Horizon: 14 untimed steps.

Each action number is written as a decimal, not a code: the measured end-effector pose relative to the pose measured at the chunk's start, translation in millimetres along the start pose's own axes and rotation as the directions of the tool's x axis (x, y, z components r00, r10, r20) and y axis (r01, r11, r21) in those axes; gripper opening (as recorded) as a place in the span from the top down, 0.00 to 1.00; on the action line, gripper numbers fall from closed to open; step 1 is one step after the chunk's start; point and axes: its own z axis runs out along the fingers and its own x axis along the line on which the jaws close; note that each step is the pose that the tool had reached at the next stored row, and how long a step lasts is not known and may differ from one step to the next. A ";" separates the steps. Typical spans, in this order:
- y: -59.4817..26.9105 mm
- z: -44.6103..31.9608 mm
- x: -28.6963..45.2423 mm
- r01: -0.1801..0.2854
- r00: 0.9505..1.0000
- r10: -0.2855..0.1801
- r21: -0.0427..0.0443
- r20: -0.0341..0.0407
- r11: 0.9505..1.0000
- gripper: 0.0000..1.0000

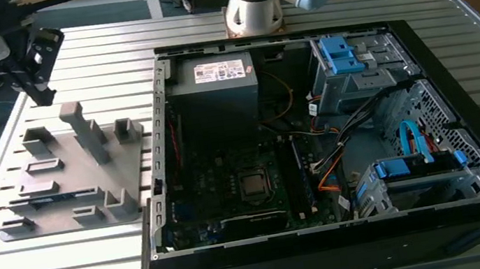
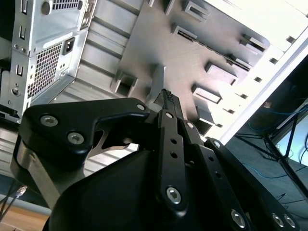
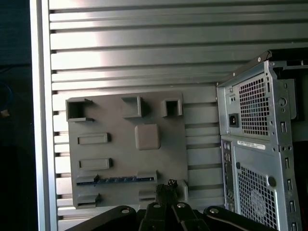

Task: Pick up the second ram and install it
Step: 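Reach for the second ram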

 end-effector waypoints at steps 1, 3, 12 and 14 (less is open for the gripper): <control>-0.9 0.5 1.0 0.000 1.000 0.000 0.000 0.000 1.000 0.90; -2.4 2.2 2.6 0.000 1.000 0.000 0.000 0.000 1.000 0.90; -9.4 12.8 8.4 0.000 1.000 0.000 0.000 0.000 1.000 0.90; -10.9 16.2 9.4 0.000 1.000 0.000 0.000 0.000 1.000 0.90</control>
